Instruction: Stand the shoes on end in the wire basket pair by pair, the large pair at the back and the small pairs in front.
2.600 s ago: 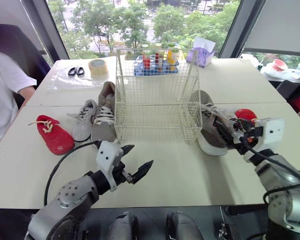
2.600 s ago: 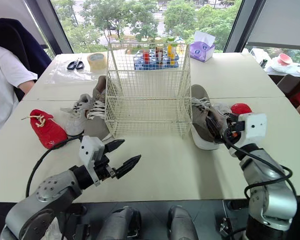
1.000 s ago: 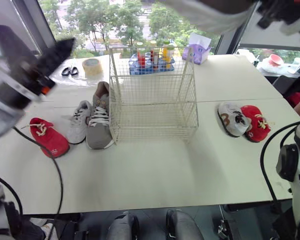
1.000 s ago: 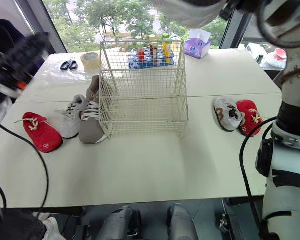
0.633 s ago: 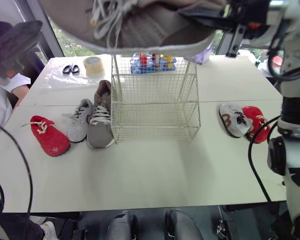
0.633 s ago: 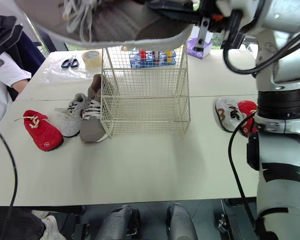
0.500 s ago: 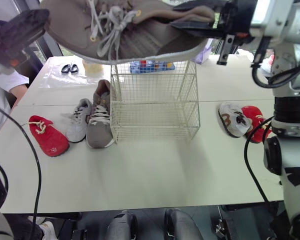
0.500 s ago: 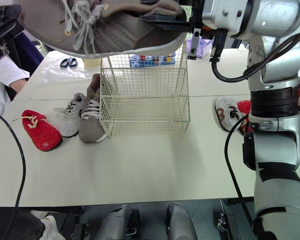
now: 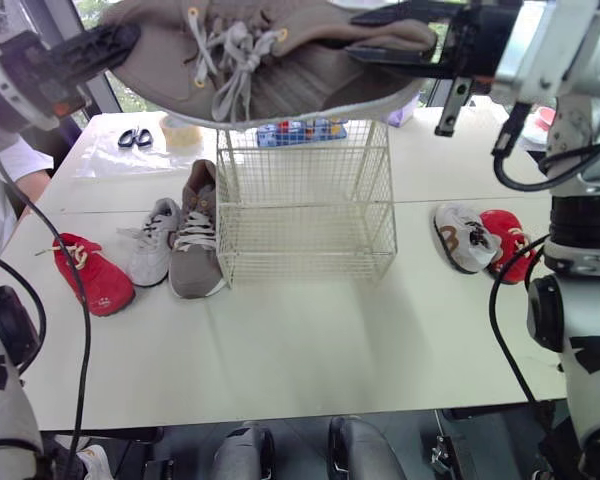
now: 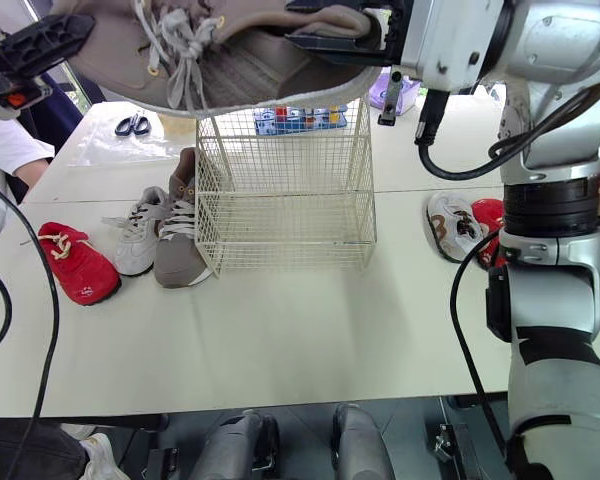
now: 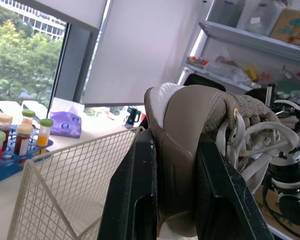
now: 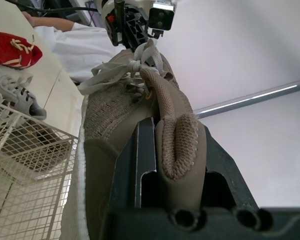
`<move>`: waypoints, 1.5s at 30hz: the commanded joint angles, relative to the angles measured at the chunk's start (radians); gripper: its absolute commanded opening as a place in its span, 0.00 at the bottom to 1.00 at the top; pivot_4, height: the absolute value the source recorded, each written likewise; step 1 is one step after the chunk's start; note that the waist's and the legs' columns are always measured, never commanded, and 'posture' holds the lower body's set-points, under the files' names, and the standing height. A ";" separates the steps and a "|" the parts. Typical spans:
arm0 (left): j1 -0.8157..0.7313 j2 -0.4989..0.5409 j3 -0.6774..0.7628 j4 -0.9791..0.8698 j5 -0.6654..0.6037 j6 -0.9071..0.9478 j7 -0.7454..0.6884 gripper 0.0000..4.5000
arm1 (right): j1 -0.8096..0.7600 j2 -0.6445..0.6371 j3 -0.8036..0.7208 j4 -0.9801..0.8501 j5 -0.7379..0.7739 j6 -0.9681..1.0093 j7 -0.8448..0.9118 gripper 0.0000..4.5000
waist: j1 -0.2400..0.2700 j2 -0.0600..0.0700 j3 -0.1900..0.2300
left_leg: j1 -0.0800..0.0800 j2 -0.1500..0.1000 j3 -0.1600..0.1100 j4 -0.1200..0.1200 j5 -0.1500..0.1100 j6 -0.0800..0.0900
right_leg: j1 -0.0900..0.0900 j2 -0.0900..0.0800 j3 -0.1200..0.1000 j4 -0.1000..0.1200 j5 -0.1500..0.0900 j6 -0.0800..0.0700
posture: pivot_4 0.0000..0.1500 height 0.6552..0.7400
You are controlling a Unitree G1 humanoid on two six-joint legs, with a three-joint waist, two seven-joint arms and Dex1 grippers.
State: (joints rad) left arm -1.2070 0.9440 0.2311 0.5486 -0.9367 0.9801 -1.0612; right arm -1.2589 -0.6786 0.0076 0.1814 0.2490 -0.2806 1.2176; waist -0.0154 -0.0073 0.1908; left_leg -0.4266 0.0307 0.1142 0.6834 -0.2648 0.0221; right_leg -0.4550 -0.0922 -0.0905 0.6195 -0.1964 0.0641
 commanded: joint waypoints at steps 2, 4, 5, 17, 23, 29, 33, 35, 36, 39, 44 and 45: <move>-0.024 -0.056 0.044 -0.100 -0.045 0.047 -0.046 0.07 | -0.020 0.016 -0.012 -0.048 -0.004 0.002 -0.058 0.05 | 0.002 0.000 0.000 | 0.000 0.000 0.000 0.000 0.000 0.000 | 0.000 0.000 0.001 0.001 0.000 0.000 | 1.00 1.00; -0.013 -0.074 0.094 -0.101 -0.054 0.050 -0.006 0.07 | -0.010 0.014 -0.015 -0.038 -0.016 0.010 -0.072 0.27 | 0.001 0.000 0.000 | 0.000 0.000 0.000 0.000 0.000 0.000 | -0.001 0.000 0.001 0.001 0.000 0.000 | 1.00 1.00; -0.005 -0.083 0.125 -0.102 -0.060 0.048 0.019 0.07 | -0.001 0.013 -0.021 -0.033 -0.019 0.028 -0.088 0.35 | 0.003 0.000 0.000 | 0.000 0.000 0.000 0.000 0.000 0.000 | -0.001 0.000 0.001 0.001 0.000 0.000 | 1.00 1.00; 0.267 -0.499 0.506 -0.584 -0.305 -0.140 0.665 0.07 | 0.336 0.344 -0.466 -0.281 0.747 0.845 -0.845 0.98 | 0.004 -0.003 0.000 | 0.000 -0.001 -0.003 0.001 0.002 -0.003 | -0.001 -0.005 0.000 0.010 0.000 0.000 | 1.00 1.00; 0.323 -0.716 0.424 -0.788 -0.337 -0.299 0.836 0.07 | 0.387 0.563 -0.413 -0.348 0.899 0.893 -1.006 0.98 | 0.003 -0.003 0.000 | 0.004 -0.002 -0.004 0.001 0.002 -0.003 | 0.003 -0.004 0.000 0.009 0.000 0.000 | 1.00 1.00; 0.397 -0.760 0.348 -0.793 -0.382 -0.327 0.846 0.07 | 0.350 0.606 -0.318 -0.373 0.870 0.872 -0.999 0.98 | 0.005 -0.003 0.000 | 0.004 -0.001 -0.005 0.001 0.000 0.000 | 0.003 -0.002 0.000 0.009 0.000 0.000 | 1.00 1.00; 0.432 -0.751 0.313 -0.791 -0.384 -0.334 0.843 0.07 | 0.334 0.609 -0.270 -0.375 0.830 0.840 -0.978 0.98 | 0.004 -0.003 0.000 | 0.003 -0.002 -0.005 0.002 0.000 0.001 | 0.004 -0.002 -0.001 0.009 0.000 0.000 | 1.00 1.00; 0.450 -0.752 0.290 -0.795 -0.381 -0.328 0.838 0.07 | 0.314 0.620 -0.263 -0.373 0.829 0.822 -0.975 0.98 | 0.003 -0.003 0.000 | 0.003 -0.002 -0.005 0.001 0.000 0.001 | 0.004 -0.002 -0.001 0.009 0.000 0.000 | 1.00 1.00; 0.457 -0.753 0.280 -0.796 -0.385 -0.328 0.837 0.07 | 0.304 0.624 -0.260 -0.370 0.825 0.810 -0.974 0.98 | 0.003 -0.003 0.000 | 0.003 -0.002 -0.005 0.001 0.000 0.001 | 0.003 -0.002 -0.001 0.009 0.000 0.000 | 1.00 1.00; 0.486 -0.750 0.244 -0.791 -0.363 -0.332 0.826 0.07 | 0.279 0.633 -0.251 -0.363 0.817 0.785 -0.967 0.98 | 0.003 -0.003 0.000 | 0.003 -0.002 -0.006 0.001 0.000 0.001 | 0.004 -0.002 -0.001 0.009 0.000 0.000 | 1.00 1.00; 0.509 -0.747 0.213 -0.774 -0.336 -0.356 0.825 0.07 | 0.256 0.642 -0.232 -0.363 0.817 0.775 -0.966 0.98 | 0.003 -0.003 0.000 | 0.003 -0.002 -0.006 0.001 0.000 0.001 | 0.003 -0.002 -0.001 0.008 0.000 0.000 | 1.00 1.00; 0.510 -0.747 0.209 -0.774 -0.336 -0.359 0.826 0.07 | 0.254 0.646 -0.227 -0.362 0.813 0.773 -0.967 0.93 | 0.003 -0.003 0.000 | 0.003 -0.002 -0.006 0.001 0.000 0.001 | 0.003 -0.002 -0.001 0.008 0.000 0.000 | 1.00 1.00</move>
State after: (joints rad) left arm -0.6961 0.1906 0.4525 -0.2045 -1.2735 0.6419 -0.2221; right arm -0.9549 -0.0461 -0.2386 -0.1513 1.0617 0.5113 0.2413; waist -0.0128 -0.0103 0.1904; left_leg -0.4239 0.0292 0.1082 0.6848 -0.2650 0.0231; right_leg -0.4515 -0.0938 -0.0919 0.6279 -0.1962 0.0638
